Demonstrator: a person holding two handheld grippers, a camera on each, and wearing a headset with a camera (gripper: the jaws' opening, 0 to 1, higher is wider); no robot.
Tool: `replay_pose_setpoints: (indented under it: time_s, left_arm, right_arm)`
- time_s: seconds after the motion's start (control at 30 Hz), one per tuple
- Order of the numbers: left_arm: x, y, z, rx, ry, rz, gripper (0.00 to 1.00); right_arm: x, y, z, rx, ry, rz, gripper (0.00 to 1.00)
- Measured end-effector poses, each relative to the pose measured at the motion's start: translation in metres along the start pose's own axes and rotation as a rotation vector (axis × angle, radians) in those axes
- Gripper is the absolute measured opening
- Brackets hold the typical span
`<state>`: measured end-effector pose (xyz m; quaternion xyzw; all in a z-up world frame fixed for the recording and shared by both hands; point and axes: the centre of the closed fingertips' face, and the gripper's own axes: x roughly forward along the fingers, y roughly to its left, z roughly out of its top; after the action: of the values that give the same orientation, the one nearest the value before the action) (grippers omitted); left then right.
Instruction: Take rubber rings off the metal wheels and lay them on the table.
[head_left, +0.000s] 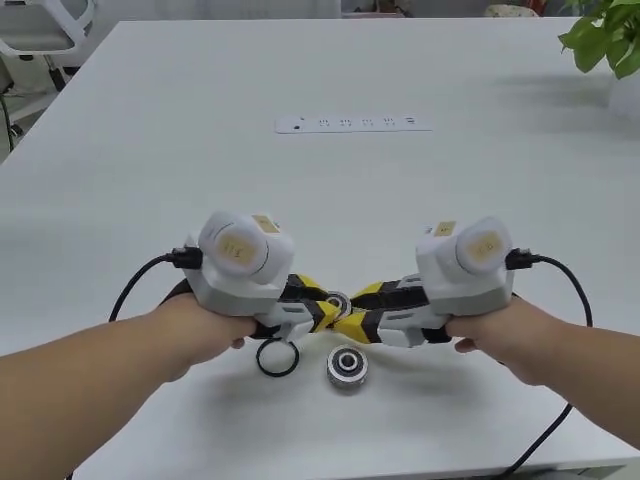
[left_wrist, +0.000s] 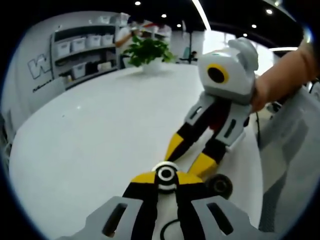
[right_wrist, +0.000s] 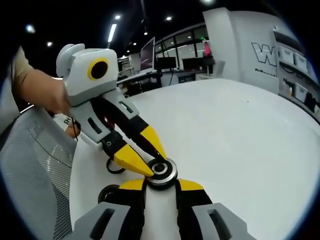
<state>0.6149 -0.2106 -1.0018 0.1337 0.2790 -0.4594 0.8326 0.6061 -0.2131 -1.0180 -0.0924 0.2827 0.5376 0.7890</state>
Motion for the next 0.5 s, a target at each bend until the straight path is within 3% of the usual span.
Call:
replay_pose_setpoints:
  time_s: [0.3, 0.5]
  left_arm:
    - [0.0000, 0.0000, 0.0001, -0.010, 0.001, 0.002, 0.13]
    - [0.0002, 0.0010, 0.0000, -0.017, 0.002, 0.005, 0.13]
  right_arm:
    - [-0.0036, 0.0004, -0.0022, 0.037, -0.004, 0.008, 0.16]
    - [-0.0041, -0.0021, -0.0057, 0.063, 0.002, 0.010, 0.07]
